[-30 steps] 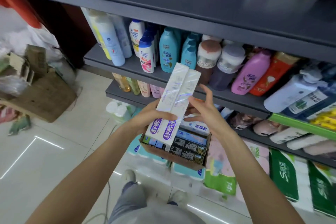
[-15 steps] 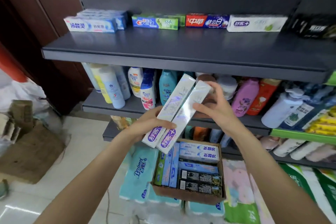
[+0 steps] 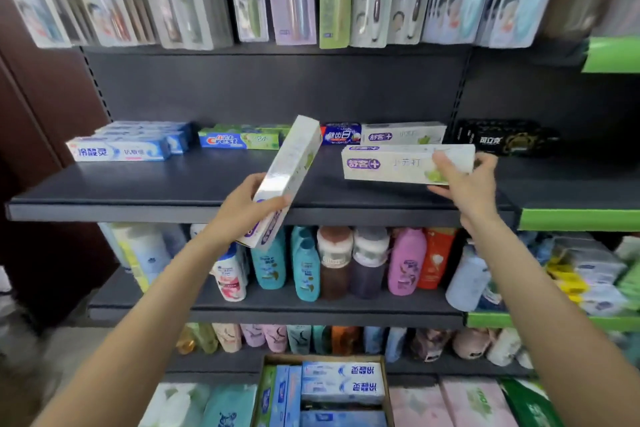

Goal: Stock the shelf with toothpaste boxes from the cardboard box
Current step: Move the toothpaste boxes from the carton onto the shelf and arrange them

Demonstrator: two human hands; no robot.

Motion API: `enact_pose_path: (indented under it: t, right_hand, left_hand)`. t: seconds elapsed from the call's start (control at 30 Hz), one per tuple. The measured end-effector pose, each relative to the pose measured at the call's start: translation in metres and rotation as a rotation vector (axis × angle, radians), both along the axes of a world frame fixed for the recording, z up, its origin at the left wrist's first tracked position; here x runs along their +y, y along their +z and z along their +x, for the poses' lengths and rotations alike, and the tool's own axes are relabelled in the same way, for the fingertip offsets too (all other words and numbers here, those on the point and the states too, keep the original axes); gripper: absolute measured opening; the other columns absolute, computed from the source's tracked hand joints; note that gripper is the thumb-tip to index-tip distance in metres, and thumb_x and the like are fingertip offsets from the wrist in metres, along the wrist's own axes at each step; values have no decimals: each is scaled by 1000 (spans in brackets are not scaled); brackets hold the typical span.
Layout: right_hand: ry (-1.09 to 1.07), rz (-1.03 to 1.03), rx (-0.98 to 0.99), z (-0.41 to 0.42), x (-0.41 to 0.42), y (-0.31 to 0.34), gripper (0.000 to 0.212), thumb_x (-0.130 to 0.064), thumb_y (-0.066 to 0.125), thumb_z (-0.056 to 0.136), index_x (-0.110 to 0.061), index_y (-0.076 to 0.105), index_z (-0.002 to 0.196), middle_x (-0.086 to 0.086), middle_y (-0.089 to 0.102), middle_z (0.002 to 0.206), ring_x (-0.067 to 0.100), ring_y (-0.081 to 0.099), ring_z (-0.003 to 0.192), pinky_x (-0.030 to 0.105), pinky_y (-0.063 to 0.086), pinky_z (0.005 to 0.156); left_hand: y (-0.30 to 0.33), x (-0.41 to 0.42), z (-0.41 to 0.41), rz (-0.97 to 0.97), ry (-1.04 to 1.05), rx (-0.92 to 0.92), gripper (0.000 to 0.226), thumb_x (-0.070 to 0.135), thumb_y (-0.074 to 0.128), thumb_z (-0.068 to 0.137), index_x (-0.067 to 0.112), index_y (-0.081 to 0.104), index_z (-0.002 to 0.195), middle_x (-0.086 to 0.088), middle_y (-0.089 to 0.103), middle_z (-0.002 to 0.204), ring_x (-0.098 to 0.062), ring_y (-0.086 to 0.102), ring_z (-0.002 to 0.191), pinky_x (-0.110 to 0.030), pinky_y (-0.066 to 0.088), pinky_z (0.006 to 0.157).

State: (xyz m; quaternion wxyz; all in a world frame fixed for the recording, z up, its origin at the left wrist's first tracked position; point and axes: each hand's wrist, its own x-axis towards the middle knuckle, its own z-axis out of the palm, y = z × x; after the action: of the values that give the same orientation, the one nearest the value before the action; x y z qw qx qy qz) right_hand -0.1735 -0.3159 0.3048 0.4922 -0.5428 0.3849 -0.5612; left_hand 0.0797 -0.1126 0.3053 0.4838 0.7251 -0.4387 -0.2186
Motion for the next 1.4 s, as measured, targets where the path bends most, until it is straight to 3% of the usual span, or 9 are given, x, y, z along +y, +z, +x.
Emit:
enact_pose_path:
  t: [0.17,0.3,0.53,0.67,0.77,0.9,1.03,1.17,1.4]
  right_hand:
    - [-35,-223,824,-8,-60,3,53,-50,69,78,-10,52,108,7,62,104,28,59,96,40,50,80]
    - [-85,-311,1076,-2,-102,17,59,-59,63,79,-14,56,117,13,61,113,34,56,107,37,44,77]
    - [-170,-165,1160,32,-173,19,67,-37,59,90,-6,32,143,20,29,140,40,41,124,42,40,94]
    - [27,-566,795,37,-144,24,80,-20,65,85,-22,19,149,14,21,148,34,28,134,42,28,110]
    - [257,-925,1044,26,-120,31,86,-28,66,83,-36,12,149,-2,12,156,21,5,144,45,5,117]
    - [389,-796,1192,18,-123,37,74,-31,68,83,-39,26,144,-6,53,134,18,43,128,36,34,103]
    - [131,-866,1314,24,-159,30,36,-19,57,89,-26,51,124,0,56,129,22,45,121,33,31,102]
    - [-81,-717,1516,30,-175,10,37,-13,47,91,-20,52,127,7,42,142,28,30,133,48,13,114]
    - [-15,-903,1049,27,-75,-13,32,-23,55,90,-16,61,120,4,60,122,28,49,116,41,35,99]
  left_hand:
    - [13,-41,-13,48,-13,25,29,37,58,89,21,50,111,-1,68,98,-18,67,83,-38,53,80]
    - [26,-69,-13,38,-70,62,20,31,56,91,16,58,104,-1,68,83,-13,63,65,-27,49,63]
    - [57,-132,-12,107,-198,-141,10,33,57,91,29,63,97,8,69,79,-8,66,66,-20,50,62]
    - [65,-172,-9,287,-294,-766,25,47,55,88,24,61,98,5,66,89,-15,61,81,-33,46,71]
    - [61,-202,-23,349,-393,-1029,34,52,54,86,21,59,100,3,63,93,-18,54,83,-34,41,68]
    - [48,-227,-42,238,-404,-1138,40,52,52,88,25,57,118,8,61,116,-18,56,103,-30,40,75]
    - [28,-231,-32,-22,-184,-1073,48,46,57,87,25,49,129,1,52,128,-20,48,120,-37,38,99]
    - [11,-217,-13,195,-151,-985,45,46,53,89,27,46,130,0,50,134,-22,47,122,-36,37,98]
    - [0,-160,-41,-109,-20,-733,23,41,53,91,31,61,110,16,68,102,-11,62,100,-29,45,82]
